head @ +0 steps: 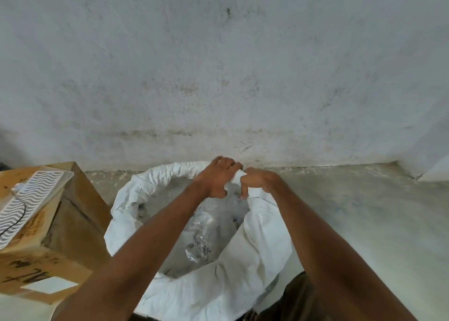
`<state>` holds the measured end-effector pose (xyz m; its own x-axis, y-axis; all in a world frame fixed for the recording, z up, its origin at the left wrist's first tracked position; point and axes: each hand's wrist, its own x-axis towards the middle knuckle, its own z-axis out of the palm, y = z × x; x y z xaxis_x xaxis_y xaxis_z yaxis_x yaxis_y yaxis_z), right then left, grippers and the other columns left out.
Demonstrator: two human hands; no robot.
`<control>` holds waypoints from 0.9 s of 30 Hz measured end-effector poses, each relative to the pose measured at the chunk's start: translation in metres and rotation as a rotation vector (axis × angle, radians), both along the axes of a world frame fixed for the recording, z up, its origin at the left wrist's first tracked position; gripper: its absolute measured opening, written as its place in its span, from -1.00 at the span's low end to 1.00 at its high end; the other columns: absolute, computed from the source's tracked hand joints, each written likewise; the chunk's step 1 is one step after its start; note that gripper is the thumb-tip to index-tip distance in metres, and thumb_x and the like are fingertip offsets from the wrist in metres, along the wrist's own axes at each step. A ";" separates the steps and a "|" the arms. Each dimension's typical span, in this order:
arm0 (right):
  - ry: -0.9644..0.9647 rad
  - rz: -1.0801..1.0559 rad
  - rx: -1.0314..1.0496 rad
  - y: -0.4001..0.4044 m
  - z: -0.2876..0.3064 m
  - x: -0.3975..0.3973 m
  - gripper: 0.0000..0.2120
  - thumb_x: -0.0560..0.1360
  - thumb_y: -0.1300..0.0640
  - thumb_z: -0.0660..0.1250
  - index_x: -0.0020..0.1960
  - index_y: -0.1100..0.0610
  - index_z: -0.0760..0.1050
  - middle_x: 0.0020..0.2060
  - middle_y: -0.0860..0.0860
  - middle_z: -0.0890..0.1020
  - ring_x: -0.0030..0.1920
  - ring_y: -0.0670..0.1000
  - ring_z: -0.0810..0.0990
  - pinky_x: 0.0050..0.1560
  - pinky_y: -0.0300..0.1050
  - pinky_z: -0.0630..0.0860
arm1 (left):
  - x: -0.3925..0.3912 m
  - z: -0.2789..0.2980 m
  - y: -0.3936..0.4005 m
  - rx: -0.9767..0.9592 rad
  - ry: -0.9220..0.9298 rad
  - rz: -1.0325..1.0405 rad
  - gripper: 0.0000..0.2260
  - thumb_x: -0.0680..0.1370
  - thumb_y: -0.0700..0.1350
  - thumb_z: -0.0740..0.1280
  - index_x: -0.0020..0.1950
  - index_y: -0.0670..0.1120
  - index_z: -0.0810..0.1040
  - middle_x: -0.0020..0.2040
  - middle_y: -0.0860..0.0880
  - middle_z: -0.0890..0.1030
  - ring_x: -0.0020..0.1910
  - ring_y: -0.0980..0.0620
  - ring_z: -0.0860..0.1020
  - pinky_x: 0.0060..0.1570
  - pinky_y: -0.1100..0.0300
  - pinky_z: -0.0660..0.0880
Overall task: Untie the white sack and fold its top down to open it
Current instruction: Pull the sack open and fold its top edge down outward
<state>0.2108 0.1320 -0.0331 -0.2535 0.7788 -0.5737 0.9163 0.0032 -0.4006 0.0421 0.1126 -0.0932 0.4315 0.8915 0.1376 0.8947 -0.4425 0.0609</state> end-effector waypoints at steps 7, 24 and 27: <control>0.095 -0.079 0.092 -0.011 -0.012 0.012 -0.35 0.32 0.08 0.61 0.33 0.17 0.46 0.10 0.04 0.60 0.03 0.03 0.57 0.04 -0.07 0.53 | 0.030 0.011 0.016 -0.148 0.089 0.262 -0.64 0.42 0.09 0.41 0.16 -0.03 0.56 0.03 -0.03 0.66 0.02 -0.08 0.64 -0.07 0.10 0.45; 0.476 -0.456 -0.187 -0.027 -0.026 0.046 -0.84 0.40 0.39 0.42 -0.06 0.21 0.62 -0.05 0.15 0.66 -0.15 0.04 0.60 -0.15 -0.17 0.49 | 0.067 -0.002 0.006 -0.099 -0.057 -0.122 -0.49 0.29 -0.17 0.46 0.23 -0.09 0.47 0.08 -0.10 0.56 0.08 -0.11 0.48 0.00 0.06 0.41; 0.396 -0.432 -0.053 -0.036 -0.028 0.050 -0.81 0.37 0.20 0.53 -0.05 0.09 0.59 -0.09 0.03 0.65 -0.14 -0.02 0.59 -0.14 -0.15 0.47 | 0.081 0.007 0.014 -0.124 0.093 -0.009 -0.56 0.30 -0.14 0.52 0.13 -0.12 0.50 0.03 -0.15 0.63 0.04 -0.17 0.57 -0.07 0.05 0.43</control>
